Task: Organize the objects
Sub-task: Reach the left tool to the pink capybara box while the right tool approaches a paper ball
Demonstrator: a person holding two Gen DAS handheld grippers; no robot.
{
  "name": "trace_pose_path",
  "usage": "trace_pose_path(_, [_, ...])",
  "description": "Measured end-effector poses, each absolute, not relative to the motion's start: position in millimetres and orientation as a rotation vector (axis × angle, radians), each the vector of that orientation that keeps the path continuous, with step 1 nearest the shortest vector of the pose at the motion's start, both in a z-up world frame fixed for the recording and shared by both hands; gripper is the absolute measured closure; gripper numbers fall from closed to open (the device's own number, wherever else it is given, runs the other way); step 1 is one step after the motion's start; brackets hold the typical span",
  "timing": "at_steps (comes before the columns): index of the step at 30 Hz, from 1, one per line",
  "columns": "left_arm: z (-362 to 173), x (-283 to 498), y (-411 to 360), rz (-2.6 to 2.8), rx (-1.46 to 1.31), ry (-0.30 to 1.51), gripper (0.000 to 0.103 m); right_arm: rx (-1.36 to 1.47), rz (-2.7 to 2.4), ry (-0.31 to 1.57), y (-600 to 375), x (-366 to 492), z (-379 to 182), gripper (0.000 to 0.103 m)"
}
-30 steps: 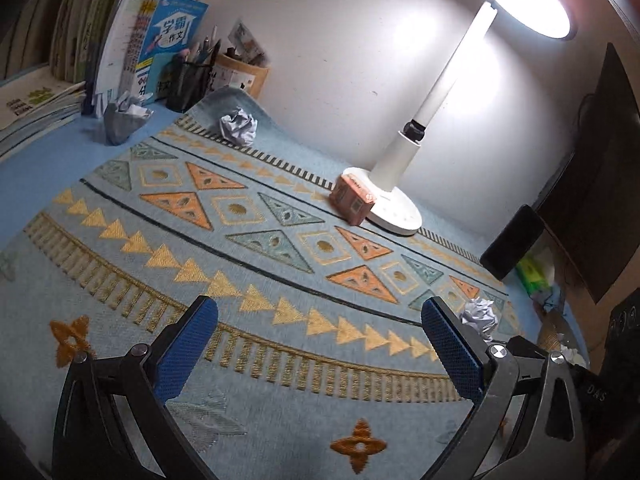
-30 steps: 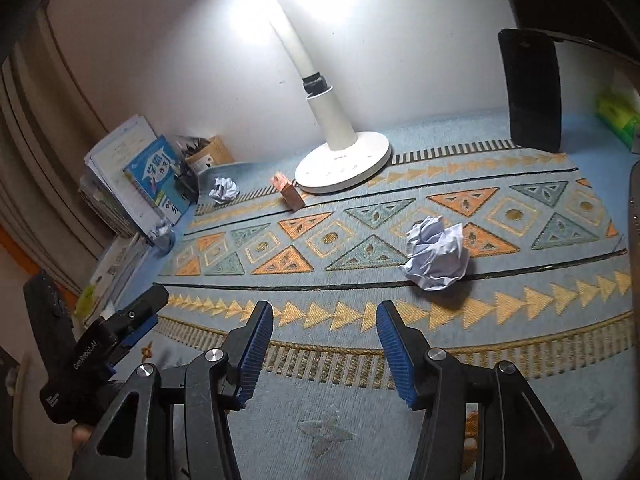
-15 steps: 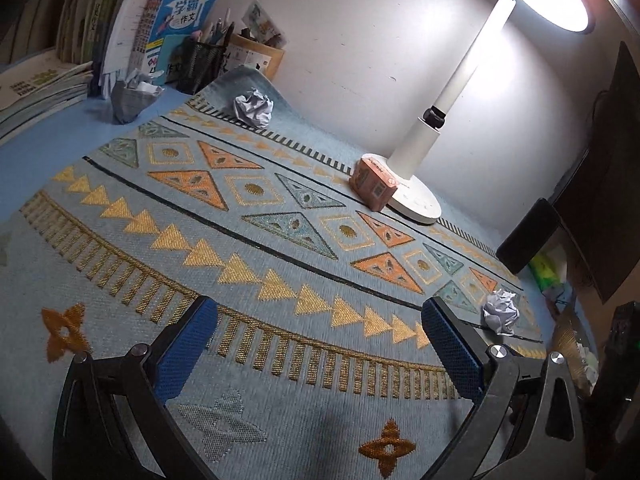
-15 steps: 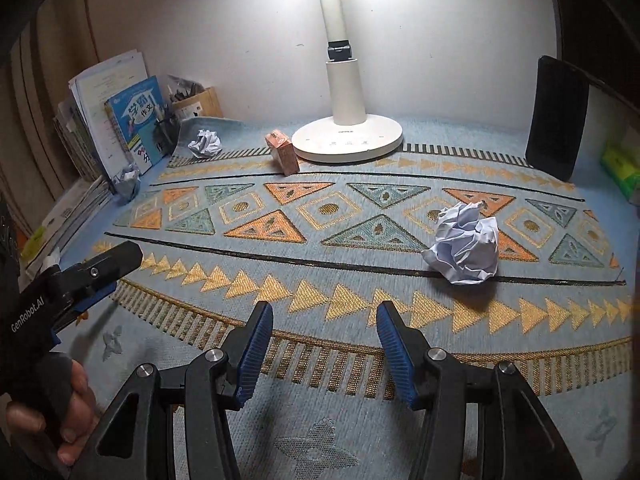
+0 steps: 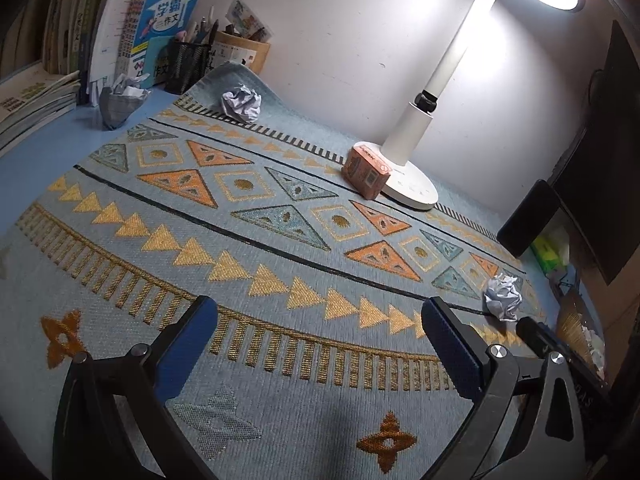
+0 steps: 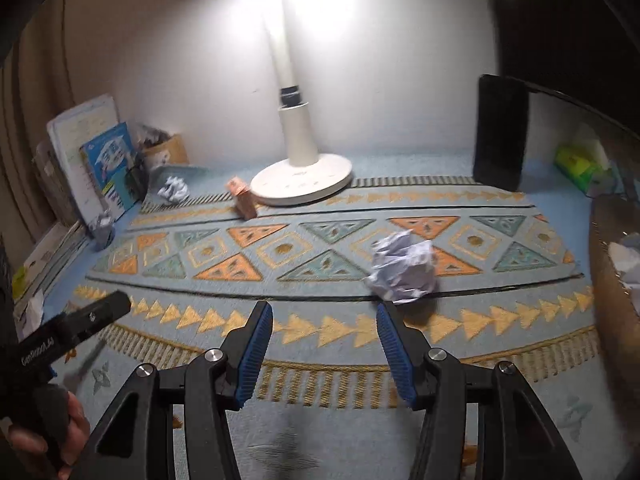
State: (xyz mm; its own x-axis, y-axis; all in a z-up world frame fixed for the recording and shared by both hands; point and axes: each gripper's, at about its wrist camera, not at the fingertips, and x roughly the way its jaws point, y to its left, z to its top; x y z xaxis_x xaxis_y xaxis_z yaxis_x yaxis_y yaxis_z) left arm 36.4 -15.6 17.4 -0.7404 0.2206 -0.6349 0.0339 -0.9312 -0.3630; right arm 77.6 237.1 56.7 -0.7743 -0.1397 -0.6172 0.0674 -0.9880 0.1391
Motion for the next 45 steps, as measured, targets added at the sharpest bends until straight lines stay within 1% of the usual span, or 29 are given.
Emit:
trace_pose_path(1, [22.4,32.0,-12.2,2.763,-1.102,-0.526,0.001,1.032,-2.882,-0.184,246.2,75.1,58.0,0.041])
trace_pose_path(5, [60.8,-1.5,2.6,2.692,-1.027,-0.506,0.001,1.068,-2.92,-0.186,275.0,56.8,66.1,0.041])
trace_pose_path(7, [70.1,-32.5,14.5,2.727,-1.036,-0.445,0.001,1.069,-2.932,-0.19,283.1,47.6,70.8,0.041])
trace_pose_path(11, [51.5,-99.2,34.1,2.8,-1.1,-0.348,0.002,1.121,-2.91,-0.167,286.6,26.3,65.1,0.04])
trace_pose_path(14, [26.7,-139.7,37.4,2.766,-1.209,-0.372,0.006,1.116,-2.898,-0.114,280.4,16.9,55.6,0.04])
trace_pose_path(17, [14.9,-159.4,32.3,2.783,-1.275,-0.366,0.008,1.171,-2.855,-0.109,276.7,8.9,44.5,0.04])
trace_pose_path(24, [8.7,-139.8,-12.4,2.921,-1.416,-0.265,0.009,1.146,-2.847,-0.127,278.7,12.0,45.2,0.04])
trace_pose_path(27, [11.1,-133.6,-13.3,2.889,-1.37,-0.27,0.009,1.148,-2.853,-0.132,279.2,11.1,45.5,0.04])
trace_pose_path(30, [19.6,-135.8,8.1,2.732,-1.255,-0.327,0.009,1.155,-2.849,-0.146,281.1,9.9,44.6,0.04])
trace_pose_path(32, [26.0,-139.4,21.3,2.726,-1.196,-0.344,0.009,1.157,-2.846,-0.16,283.0,9.4,44.4,0.04])
trace_pose_path(35, [28.2,-154.7,32.6,2.828,-1.211,-0.252,0.009,1.164,-2.836,-0.175,284.9,8.4,43.6,0.04])
trace_pose_path(37, [23.0,-161.7,30.5,2.892,-1.276,-0.168,0.01,1.165,-2.829,-0.177,284.3,8.7,43.2,0.04])
trace_pose_path(39, [20.8,-159.1,21.3,2.931,-1.318,-0.145,0.013,1.162,-2.824,-0.175,283.4,9.2,43.0,0.04])
trace_pose_path(41, [24.4,-153.9,4.4,2.982,-1.322,-0.152,0.013,1.158,-2.82,-0.171,282.8,9.3,42.9,0.04])
trace_pose_path(45, [24.9,-151.1,-13.3,3.025,-1.317,-0.04,0.014,1.164,-2.81,-0.159,281.1,8.6,42.3,0.04])
